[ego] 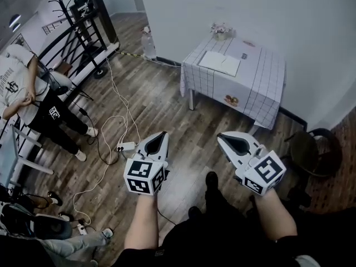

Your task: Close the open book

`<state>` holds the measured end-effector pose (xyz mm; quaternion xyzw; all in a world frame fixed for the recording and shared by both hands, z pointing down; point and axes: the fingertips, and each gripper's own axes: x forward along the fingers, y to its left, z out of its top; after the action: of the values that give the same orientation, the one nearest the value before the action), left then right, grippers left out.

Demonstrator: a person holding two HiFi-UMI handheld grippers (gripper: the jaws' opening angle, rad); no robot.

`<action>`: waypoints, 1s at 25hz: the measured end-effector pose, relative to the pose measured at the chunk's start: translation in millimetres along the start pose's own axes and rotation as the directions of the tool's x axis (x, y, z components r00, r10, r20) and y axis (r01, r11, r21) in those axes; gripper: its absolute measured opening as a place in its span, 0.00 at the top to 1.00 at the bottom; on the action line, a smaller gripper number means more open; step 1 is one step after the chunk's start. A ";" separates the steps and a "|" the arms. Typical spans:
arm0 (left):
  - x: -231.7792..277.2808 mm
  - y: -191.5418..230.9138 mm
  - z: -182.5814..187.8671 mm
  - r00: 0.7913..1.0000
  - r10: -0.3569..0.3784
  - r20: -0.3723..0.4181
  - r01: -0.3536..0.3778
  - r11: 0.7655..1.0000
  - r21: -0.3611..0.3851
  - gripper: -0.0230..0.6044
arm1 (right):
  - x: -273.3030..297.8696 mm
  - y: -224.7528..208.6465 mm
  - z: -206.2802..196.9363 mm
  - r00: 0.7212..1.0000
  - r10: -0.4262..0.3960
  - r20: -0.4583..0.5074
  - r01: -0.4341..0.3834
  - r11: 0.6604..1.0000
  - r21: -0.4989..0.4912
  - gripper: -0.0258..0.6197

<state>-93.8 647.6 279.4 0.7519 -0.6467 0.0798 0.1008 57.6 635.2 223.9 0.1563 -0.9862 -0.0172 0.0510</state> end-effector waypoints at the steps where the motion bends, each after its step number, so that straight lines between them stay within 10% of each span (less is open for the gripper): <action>1: 7.5 -0.4 -4.3 1.000 -0.007 -0.009 0.007 1.000 0.002 0.95 | 6.3 -2.7 -4.4 1.000 0.012 -0.001 -0.012 1.000 0.005 0.96; 25: 310.5 51.5 48.3 0.990 -0.112 -0.089 0.113 0.994 0.006 0.95 | 143.7 -283.7 -56.3 0.999 0.035 -0.030 -0.031 0.993 0.115 0.95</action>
<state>-98.3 331.0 312.9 0.7833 -0.5978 0.1109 0.1295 14.6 319.9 279.5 0.1430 -0.9871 0.0427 0.0578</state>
